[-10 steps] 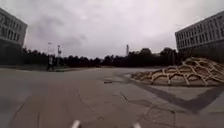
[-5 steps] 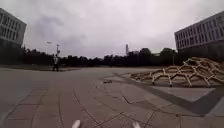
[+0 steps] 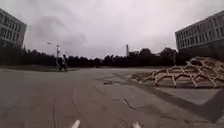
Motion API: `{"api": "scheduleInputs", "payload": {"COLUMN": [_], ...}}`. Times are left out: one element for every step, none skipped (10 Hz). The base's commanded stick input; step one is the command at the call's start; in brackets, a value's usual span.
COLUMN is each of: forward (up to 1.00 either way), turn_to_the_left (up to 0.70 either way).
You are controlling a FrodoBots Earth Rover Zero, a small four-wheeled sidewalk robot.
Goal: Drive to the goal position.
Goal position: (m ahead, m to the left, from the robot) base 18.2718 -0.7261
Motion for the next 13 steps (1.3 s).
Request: {"api": "scheduleInputs", "payload": {"forward": [0.70, 0.70, 0.70, 0.70, 0.70, 0.70, 0.70, 0.70, 0.70, 0.70, 0.70, 0.70, 0.70], "turn_to_the_left": [0.00, 0.00, 0.00, 0.00, 0.00, 0.00, 0.00, 0.00, 0.00, 0.00, 0.00, 0.00, 0.00]}}
